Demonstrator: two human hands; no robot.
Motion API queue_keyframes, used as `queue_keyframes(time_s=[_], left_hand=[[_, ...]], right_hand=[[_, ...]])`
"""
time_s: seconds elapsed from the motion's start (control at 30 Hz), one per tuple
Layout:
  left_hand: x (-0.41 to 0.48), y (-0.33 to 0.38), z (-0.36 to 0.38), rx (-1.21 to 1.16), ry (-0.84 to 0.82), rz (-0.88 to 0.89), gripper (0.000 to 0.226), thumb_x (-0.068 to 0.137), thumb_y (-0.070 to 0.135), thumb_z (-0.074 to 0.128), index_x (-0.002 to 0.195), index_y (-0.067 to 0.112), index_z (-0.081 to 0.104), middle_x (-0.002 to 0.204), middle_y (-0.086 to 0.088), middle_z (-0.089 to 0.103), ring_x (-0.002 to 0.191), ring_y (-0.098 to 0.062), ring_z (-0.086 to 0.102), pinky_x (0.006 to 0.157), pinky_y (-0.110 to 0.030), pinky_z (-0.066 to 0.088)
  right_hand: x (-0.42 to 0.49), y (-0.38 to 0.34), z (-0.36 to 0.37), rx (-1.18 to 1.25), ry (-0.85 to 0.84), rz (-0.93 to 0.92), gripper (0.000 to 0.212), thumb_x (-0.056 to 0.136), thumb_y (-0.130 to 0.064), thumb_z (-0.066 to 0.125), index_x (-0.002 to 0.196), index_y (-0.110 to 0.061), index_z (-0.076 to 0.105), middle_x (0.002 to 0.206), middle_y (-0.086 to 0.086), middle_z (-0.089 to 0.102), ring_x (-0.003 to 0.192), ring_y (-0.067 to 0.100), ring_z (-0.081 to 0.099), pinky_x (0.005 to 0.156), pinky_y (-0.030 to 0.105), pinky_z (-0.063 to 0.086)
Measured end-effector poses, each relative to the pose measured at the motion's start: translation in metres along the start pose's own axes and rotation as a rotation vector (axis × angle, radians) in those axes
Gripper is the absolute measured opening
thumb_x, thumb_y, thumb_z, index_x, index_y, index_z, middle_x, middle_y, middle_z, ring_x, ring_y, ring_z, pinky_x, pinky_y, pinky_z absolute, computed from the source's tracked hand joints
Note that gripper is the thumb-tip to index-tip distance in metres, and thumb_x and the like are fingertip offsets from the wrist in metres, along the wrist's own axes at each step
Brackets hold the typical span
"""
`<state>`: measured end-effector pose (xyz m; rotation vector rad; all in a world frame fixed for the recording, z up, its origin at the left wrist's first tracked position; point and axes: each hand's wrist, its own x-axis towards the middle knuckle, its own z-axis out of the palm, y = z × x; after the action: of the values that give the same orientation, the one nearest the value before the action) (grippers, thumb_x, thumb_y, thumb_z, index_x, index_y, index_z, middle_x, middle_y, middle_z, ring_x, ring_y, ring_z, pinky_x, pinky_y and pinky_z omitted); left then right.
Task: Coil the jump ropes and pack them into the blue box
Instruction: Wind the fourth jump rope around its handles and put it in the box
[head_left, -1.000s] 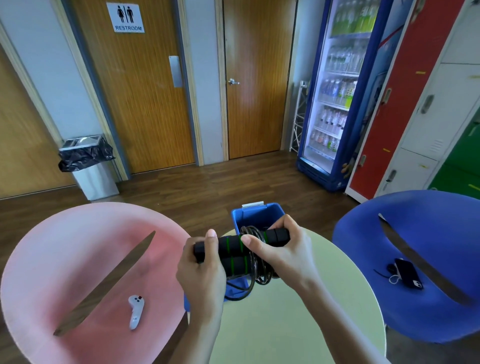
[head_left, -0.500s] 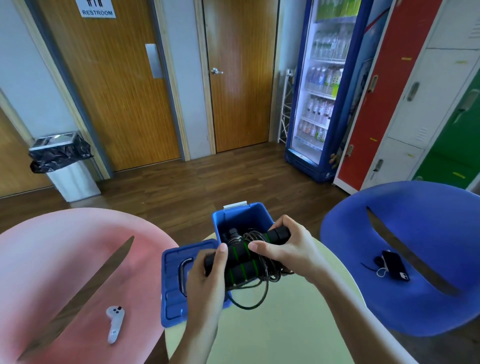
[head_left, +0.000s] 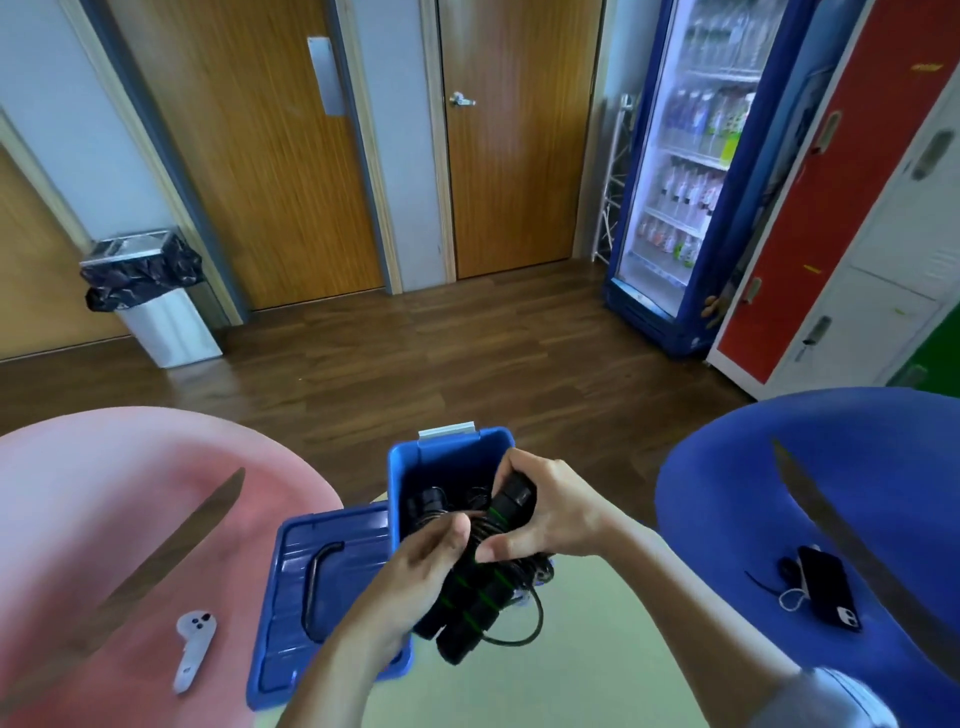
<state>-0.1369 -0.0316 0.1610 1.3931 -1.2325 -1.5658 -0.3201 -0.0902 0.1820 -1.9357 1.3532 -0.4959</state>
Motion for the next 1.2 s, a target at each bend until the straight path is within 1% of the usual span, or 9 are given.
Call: queue_keyframes(time_s=[0.1, 0.2, 0.4, 0.53, 0.63, 0.77, 0.87, 1.03, 1.2], left_hand=[[0.017, -0.008, 0.007, -0.058, 0.092, 0.002, 0.043, 0.078, 0.055, 0.059, 0.103, 0.021, 0.07, 0.102, -0.011, 0.074, 0.102, -0.028, 0.069, 0.09, -0.044, 0.053], [0.029, -0.009, 0.01, -0.081, 0.149, 0.032, 0.039, 0.082, 0.049, 0.06, 0.109, 0.022, 0.068, 0.102, -0.008, 0.074, 0.098, -0.022, 0.07, 0.082, -0.034, 0.055], [0.049, -0.006, 0.007, -0.13, 0.265, 0.033, 0.029, 0.084, 0.038, 0.068, 0.106, 0.019, 0.07, 0.099, -0.011, 0.074, 0.098, -0.027, 0.07, 0.086, -0.039, 0.055], [0.062, -0.017, 0.003, -0.182, 0.37, -0.001, 0.017, 0.09, 0.03, 0.063, 0.1, 0.023, 0.073, 0.094, -0.003, 0.076, 0.093, -0.019, 0.072, 0.087, -0.039, 0.056], [0.074, -0.024, 0.001, -0.234, 0.436, -0.006, 0.017, 0.091, 0.029, 0.061, 0.1, 0.022, 0.074, 0.092, -0.002, 0.077, 0.088, -0.017, 0.072, 0.08, -0.036, 0.058], [0.095, -0.03, -0.003, -0.277, 0.52, 0.027, 0.02, 0.092, 0.028, 0.06, 0.099, 0.016, 0.074, 0.093, -0.003, 0.077, 0.088, -0.017, 0.072, 0.075, -0.029, 0.057], [0.109, -0.04, 0.005, -0.317, 0.544, 0.017, 0.021, 0.093, 0.032, 0.06, 0.103, 0.02, 0.073, 0.098, -0.004, 0.076, 0.096, -0.022, 0.071, 0.088, -0.041, 0.056], [0.118, -0.062, 0.028, -0.37, 0.583, -0.01, 0.019, 0.094, 0.029, 0.059, 0.102, 0.019, 0.073, 0.099, -0.004, 0.075, 0.098, -0.023, 0.07, 0.09, -0.044, 0.055], [0.126, -0.081, 0.033, -0.308, 0.628, -0.111, 0.019, 0.092, 0.034, 0.061, 0.101, 0.022, 0.073, 0.102, 0.001, 0.074, 0.099, -0.017, 0.068, 0.092, -0.039, 0.053]], right_hand=[[0.023, 0.007, -0.007, 0.021, -0.053, -0.046, 0.07, 0.032, -0.069, 0.08, 0.082, -0.033, 0.047, 0.078, -0.008, 0.062, 0.067, 0.008, 0.057, 0.063, 0.031, 0.053], [0.044, 0.01, -0.011, 0.03, -0.098, -0.121, 0.067, 0.037, -0.062, 0.082, 0.085, -0.032, 0.046, 0.076, -0.012, 0.058, 0.064, 0.002, 0.051, 0.059, 0.017, 0.041], [0.079, 0.02, -0.009, 0.025, -0.164, -0.182, 0.072, 0.034, -0.065, 0.08, 0.089, -0.034, 0.046, 0.083, -0.01, 0.062, 0.073, 0.004, 0.053, 0.066, 0.023, 0.046], [0.088, 0.027, 0.001, 0.064, -0.039, -0.171, 0.08, 0.036, -0.071, 0.076, 0.103, -0.035, 0.052, 0.098, -0.017, 0.06, 0.092, 0.002, 0.057, 0.084, 0.026, 0.048], [0.088, 0.034, 0.015, 0.214, 0.118, -0.063, 0.081, 0.05, -0.069, 0.074, 0.118, -0.031, 0.052, 0.112, -0.013, 0.057, 0.105, 0.004, 0.056, 0.092, 0.024, 0.045], [0.072, 0.05, 0.045, 0.382, 0.292, 0.324, 0.069, 0.079, -0.057, 0.064, 0.131, -0.016, 0.044, 0.122, -0.004, 0.049, 0.114, 0.01, 0.048, 0.097, 0.025, 0.038], [0.066, 0.054, 0.071, 0.49, 0.235, 0.498, 0.077, 0.08, -0.062, 0.058, 0.136, -0.012, 0.041, 0.133, 0.005, 0.052, 0.122, 0.02, 0.051, 0.104, 0.039, 0.041], [0.077, 0.059, 0.093, 0.627, 0.302, 0.585, 0.087, 0.062, -0.075, 0.053, 0.126, -0.016, 0.049, 0.113, 0.0, 0.067, 0.104, 0.016, 0.064, 0.095, 0.041, 0.05], [0.079, 0.067, 0.1, 0.498, 0.322, 0.561, 0.042, 0.091, -0.041, 0.056, 0.125, -0.018, 0.047, 0.122, 0.002, 0.049, 0.103, 0.012, 0.05, 0.094, 0.024, 0.038]])
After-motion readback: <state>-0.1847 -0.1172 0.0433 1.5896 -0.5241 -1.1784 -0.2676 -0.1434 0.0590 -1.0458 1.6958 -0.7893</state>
